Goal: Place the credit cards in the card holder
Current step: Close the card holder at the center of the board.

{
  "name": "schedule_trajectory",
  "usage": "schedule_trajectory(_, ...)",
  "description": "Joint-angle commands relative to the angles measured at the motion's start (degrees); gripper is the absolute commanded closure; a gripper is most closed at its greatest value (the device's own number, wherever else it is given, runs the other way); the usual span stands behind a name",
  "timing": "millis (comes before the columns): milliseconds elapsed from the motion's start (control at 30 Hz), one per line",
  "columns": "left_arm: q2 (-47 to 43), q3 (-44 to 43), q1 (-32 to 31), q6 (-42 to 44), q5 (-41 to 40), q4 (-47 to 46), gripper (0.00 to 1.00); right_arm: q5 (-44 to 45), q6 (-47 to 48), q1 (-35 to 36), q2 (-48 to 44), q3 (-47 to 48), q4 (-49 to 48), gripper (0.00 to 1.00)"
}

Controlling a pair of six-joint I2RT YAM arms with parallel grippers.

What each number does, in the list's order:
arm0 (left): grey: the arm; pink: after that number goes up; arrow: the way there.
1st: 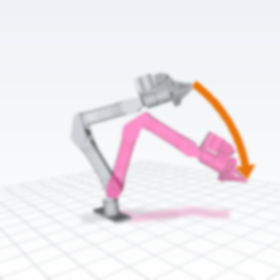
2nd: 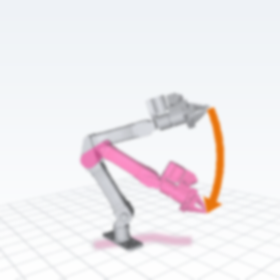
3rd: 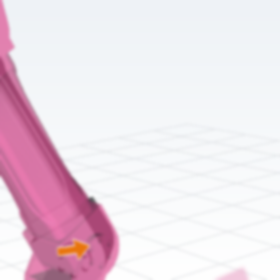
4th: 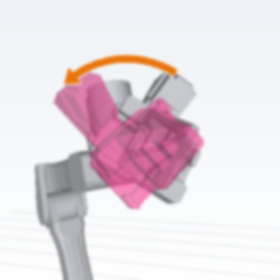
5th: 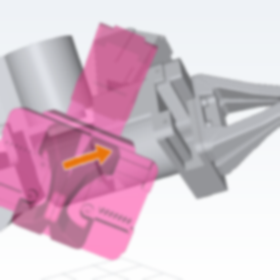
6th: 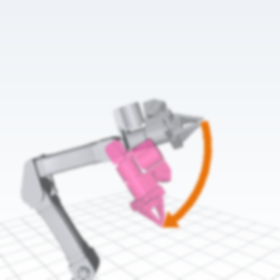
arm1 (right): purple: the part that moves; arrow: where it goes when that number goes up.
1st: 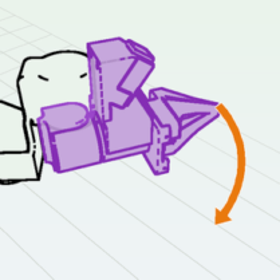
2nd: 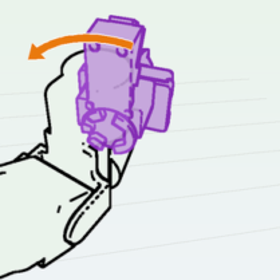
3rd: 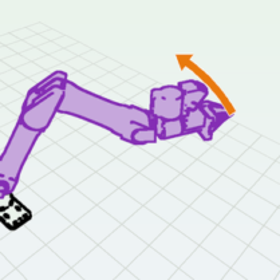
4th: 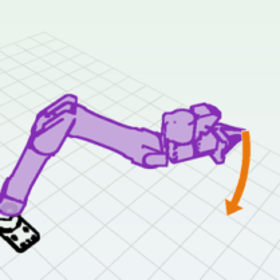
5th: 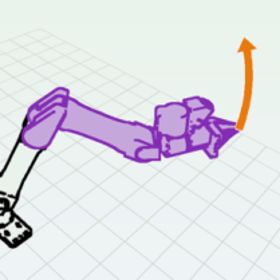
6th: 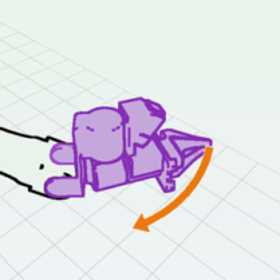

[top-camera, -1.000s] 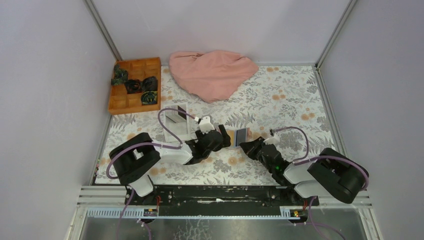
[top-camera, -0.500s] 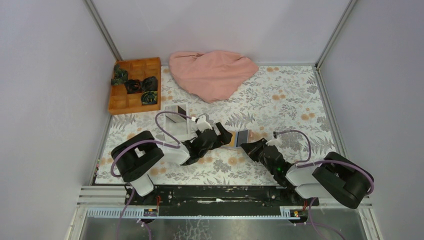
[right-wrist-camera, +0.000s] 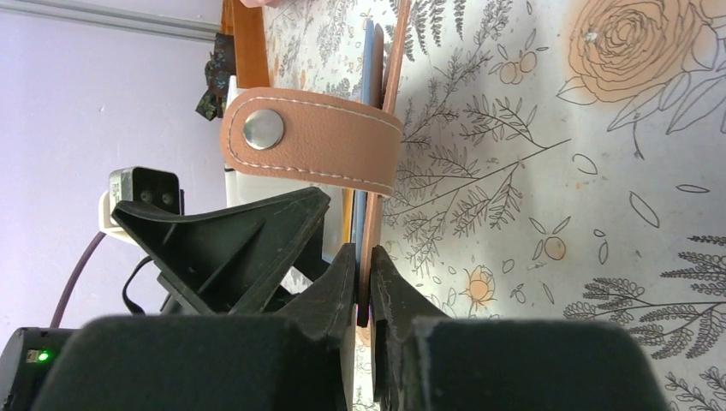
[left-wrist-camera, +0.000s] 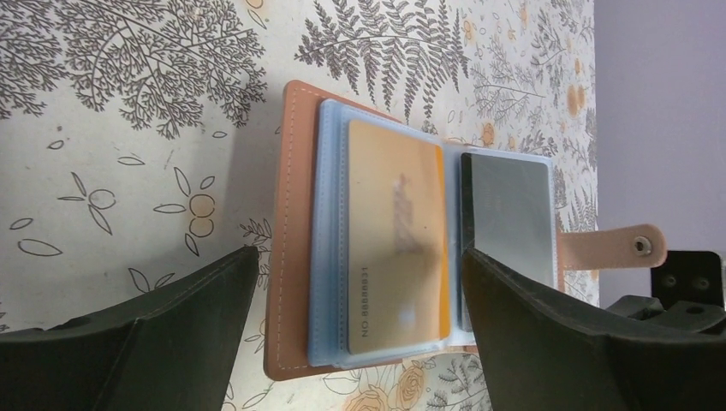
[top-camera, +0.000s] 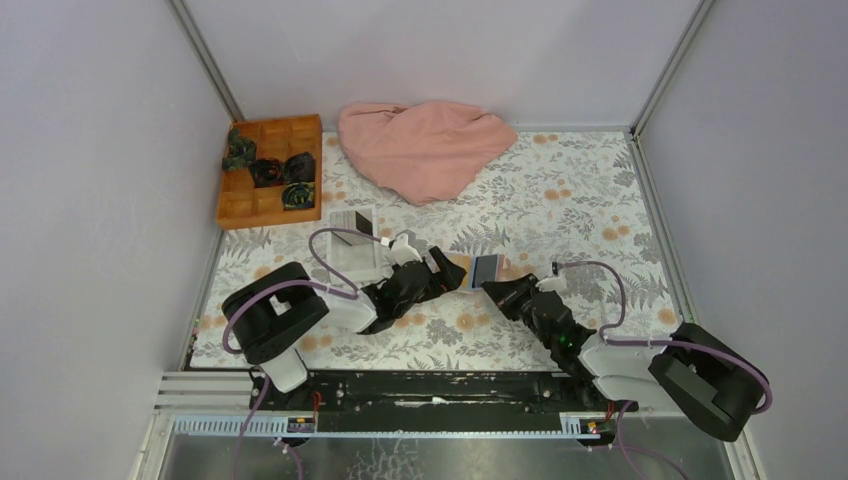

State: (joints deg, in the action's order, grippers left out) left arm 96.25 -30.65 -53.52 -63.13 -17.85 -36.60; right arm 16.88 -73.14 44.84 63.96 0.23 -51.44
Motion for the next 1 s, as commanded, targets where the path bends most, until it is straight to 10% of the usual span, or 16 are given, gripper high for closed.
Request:
schedule_trajectory(0,2.3,2.8,-0.1,-1.7,4.2,8.4,0.03,-0.6,-1.0,-0.3,1.3,-0.1,-2.7,1.00)
schedule_trajectory(967,-5.5,6.2,-0.3,0.1,4.5,-2.3,0.12,-11.0,0.7,-0.3,20.0,2.8,-15.0,1.00)
